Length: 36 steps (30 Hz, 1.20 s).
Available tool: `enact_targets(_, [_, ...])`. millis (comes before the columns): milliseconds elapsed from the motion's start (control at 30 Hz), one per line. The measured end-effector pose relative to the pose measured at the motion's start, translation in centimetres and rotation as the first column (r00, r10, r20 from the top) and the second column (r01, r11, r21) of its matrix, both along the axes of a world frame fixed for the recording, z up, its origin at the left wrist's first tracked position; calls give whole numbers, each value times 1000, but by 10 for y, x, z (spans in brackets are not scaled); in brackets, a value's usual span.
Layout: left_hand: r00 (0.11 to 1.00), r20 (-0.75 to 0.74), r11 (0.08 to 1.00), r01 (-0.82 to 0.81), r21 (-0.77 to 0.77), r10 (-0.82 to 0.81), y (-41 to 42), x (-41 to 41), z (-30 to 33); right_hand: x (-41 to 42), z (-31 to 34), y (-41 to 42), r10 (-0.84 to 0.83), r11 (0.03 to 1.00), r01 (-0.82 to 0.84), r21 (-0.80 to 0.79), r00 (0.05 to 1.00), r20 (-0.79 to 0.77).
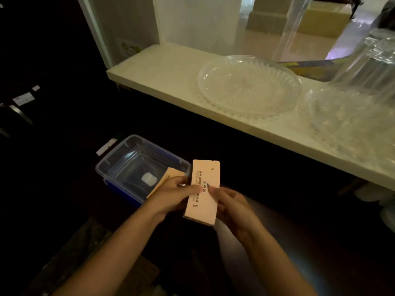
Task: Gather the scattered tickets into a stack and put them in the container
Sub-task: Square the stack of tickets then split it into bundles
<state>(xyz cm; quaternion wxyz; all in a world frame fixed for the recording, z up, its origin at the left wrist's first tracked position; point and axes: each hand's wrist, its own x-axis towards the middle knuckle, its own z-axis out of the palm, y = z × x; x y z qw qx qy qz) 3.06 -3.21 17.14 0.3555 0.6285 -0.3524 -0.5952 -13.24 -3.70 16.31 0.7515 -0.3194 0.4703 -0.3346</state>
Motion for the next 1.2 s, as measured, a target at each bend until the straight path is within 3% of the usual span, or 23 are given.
enact_targets(67, [999, 49, 1000, 4, -30, -2, -15, 34, 4, 28, 3, -8, 15, 997, -16, -70, 1000, -27])
enact_targets(133, [995, 103, 998, 16, -54, -11, -33, 74, 8, 53, 4, -16, 31, 966, -84, -243, 976, -214])
enact_targets(167, [991, 132, 998, 22, -55, -14, -41, 95, 8, 60, 2, -21, 4, 898, -185, -399, 911, -412])
enact_targets(200, [987, 160, 998, 27, -49, -18, -50, 115, 8, 65, -2, -26, -72, 764, -360, -536, 778, -624])
enact_targets(233, [982, 186, 999, 33, -31, -27, -58, 134, 6, 69, -8, -30, -159, 594, -564, -573, 616, -771])
enact_targets(267, [978, 206, 999, 46, 1, -45, -66, 151, 2, 73, -15, -32, -217, 429, -738, -520, 475, -853])
enact_targets(333, [965, 238, 992, 95, 86, -113, -78, 176, -10, 83, -27, -32, -259, 194, -928, -319, 265, -929])
enact_targets(433, [950, 228, 966, 168, 197, -212, -94, 192, -33, 94, -38, -35, -249, 41, -993, -114, 100, -963])
enact_targets(567, [926, 223, 922, 227, 313, -303, -109, 198, -58, 102, -44, -42, -197, 34, -999, -22, 15, -980])
enact_targets(767, [881, 212, 843, 296, 449, -422, -106, 197, -84, 105, -46, -40, -200, 55, -998, -17, 5, -980])
enact_targets(933, [903, 170, 867, 305, 395, -395, -104, 190, -90, 106, -43, -39, -163, 80, -997, -19, 5, -987])
enact_targets(1067, [859, 305, 902, 336, 271, -412, -100, 177, -95, 106, -42, -39, -157, 86, -996, -5, -8, -988])
enact_targets(1200, [817, 377, 897, 360, 257, -436, -97, 173, -99, 106, -43, -39, -153, 89, -996, -5, -8, -988])
